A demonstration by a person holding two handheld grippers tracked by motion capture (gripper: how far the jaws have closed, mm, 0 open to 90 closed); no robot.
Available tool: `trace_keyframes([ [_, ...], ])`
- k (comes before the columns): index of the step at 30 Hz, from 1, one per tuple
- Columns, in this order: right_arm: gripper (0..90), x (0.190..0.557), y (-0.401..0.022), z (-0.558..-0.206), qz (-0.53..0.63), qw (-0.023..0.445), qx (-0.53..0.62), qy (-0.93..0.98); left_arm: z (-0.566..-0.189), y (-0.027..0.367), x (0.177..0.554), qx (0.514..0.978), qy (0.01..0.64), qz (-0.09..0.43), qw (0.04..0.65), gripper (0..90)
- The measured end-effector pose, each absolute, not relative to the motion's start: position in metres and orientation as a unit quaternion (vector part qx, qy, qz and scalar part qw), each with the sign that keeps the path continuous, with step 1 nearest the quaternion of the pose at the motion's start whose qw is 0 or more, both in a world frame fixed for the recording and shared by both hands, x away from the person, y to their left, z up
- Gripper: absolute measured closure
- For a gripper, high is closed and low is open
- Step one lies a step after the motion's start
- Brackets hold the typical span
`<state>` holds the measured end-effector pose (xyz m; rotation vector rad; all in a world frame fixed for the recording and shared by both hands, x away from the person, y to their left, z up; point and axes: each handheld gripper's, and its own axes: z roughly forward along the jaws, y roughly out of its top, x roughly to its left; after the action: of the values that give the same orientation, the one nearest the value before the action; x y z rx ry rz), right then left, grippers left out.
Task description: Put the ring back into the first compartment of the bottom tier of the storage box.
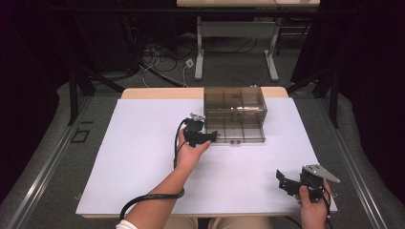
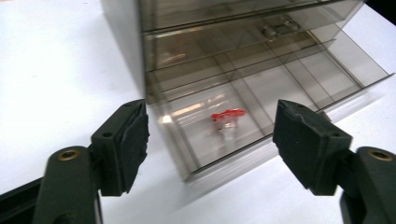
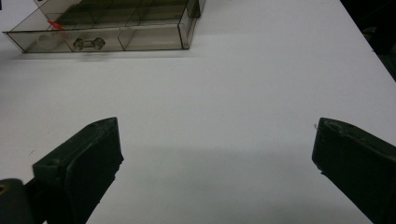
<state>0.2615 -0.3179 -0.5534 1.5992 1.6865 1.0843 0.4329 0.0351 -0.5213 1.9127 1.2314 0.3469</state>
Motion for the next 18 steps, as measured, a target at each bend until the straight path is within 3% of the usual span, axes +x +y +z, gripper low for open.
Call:
trace_keyframes([
  [18, 1.1, 0.262, -0.317, -0.554, 0.402, 0.282, 0.599, 0.632, -0.522, 0.102, 0.416, 0.724, 0.512, 0.141, 0.440, 10.3],
])
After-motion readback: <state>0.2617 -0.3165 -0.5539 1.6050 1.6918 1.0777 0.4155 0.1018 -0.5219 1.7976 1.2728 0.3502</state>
